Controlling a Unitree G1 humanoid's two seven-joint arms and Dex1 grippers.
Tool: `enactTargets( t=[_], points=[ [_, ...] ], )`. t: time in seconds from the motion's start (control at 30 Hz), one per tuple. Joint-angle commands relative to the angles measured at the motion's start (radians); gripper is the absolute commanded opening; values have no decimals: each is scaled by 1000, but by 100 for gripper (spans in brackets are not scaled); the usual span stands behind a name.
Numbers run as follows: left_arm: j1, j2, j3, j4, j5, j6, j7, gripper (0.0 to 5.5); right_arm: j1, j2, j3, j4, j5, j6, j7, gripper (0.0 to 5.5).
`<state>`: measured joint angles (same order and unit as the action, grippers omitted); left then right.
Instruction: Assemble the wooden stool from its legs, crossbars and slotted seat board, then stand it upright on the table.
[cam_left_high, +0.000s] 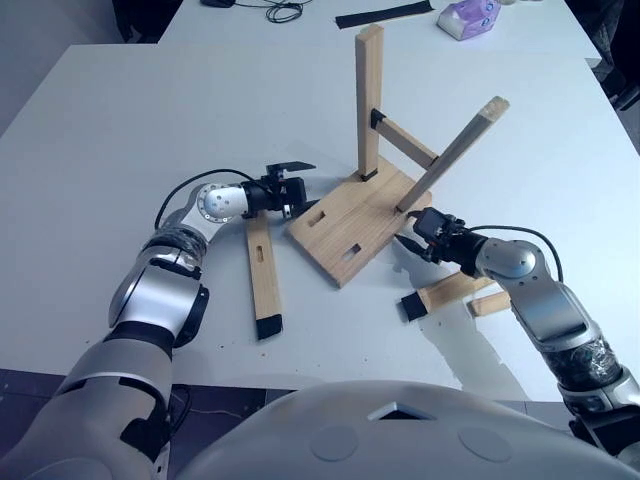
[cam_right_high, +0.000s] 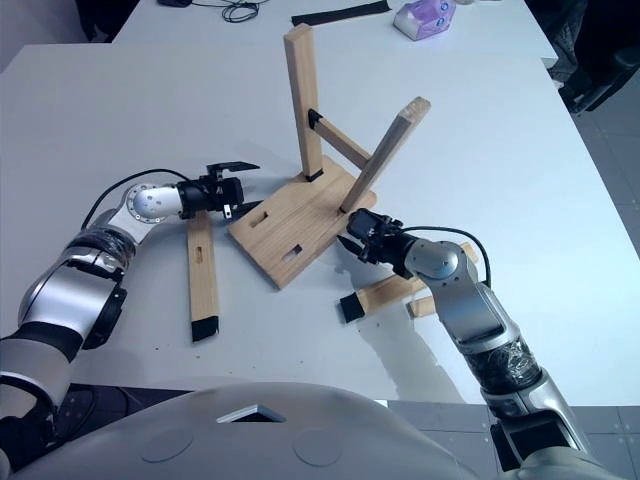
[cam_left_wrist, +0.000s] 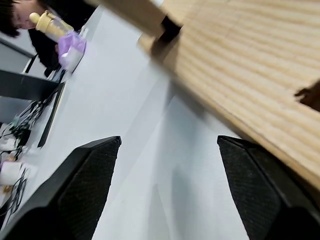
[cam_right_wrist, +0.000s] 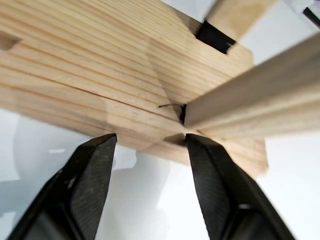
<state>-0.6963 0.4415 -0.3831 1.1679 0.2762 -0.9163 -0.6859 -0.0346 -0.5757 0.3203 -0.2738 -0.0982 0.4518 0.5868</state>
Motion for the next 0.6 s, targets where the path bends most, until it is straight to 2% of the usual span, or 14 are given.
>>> enactTargets(
  t=[0.03,0.37,0.6],
  points=[
    [97,-40,-31,-80,-27,-10,-129,360,-35,21,23,95,-50,-56,-29,257],
    [221,-36,-43,-401,-166,102,-270,360,-99,60,27,221,-115,-167,-65,257],
    [179,-5,3,-381,-156,157,-245,360,-41,62,45,164,-128,-165,-45,257]
  ],
)
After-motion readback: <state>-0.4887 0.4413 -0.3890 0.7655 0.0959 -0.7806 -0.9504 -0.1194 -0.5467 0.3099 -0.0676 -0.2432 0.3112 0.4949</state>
